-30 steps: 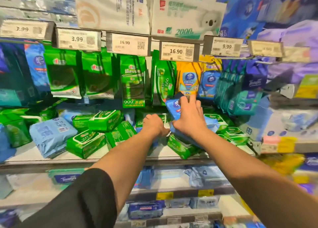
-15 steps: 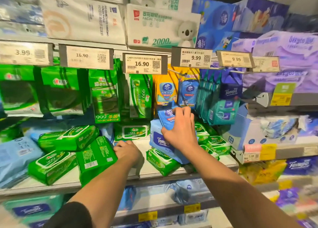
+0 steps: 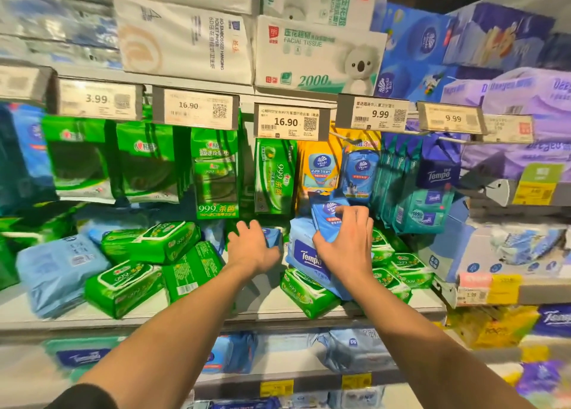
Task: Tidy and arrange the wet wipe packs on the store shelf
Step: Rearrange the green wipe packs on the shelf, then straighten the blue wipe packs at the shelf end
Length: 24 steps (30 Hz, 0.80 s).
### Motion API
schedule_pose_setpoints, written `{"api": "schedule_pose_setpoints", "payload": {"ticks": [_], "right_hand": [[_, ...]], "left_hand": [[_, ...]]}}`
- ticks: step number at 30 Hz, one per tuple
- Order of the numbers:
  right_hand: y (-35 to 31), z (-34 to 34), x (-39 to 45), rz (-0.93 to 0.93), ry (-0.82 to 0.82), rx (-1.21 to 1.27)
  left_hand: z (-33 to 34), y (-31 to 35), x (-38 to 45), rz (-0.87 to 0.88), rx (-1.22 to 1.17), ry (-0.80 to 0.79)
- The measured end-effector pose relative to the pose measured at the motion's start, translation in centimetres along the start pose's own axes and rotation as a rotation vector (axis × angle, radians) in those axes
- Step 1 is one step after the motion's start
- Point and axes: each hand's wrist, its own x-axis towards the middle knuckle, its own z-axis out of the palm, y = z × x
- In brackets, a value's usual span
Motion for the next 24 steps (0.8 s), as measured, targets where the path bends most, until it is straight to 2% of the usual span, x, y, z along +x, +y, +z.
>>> {"api": "schedule_pose_setpoints", "payload": {"ticks": [6, 10, 15, 19, 24], "right_hand": [[-4.2, 0.9, -0.8, 0.07, -0.023, 0.146], [-11.1, 2.6, -3.0, 0.007, 0.006, 0.246], [-20.2, 4.5, -7.4, -0.031, -0.009, 0.298], [-27.0, 5.5, -10.1, -0.089, -0.003, 0.3], [-35.7, 5.2, -11.3, -0.218, -0.005, 0.318]], "left_hand": [[-2.7, -3.1, -2.7, 0.076, -0.069, 0.094], [-6.3, -7.1, -5.5, 0.127, -0.076, 0.172], [-12.4, -15.2, -8.6, 0.216, 0.008, 0.244], [-17.9, -21.6, -10.1, 0.221, 0.006, 0.338], [-24.9, -27.8, -11.6, 0.144, -0.087, 0.546]]}}
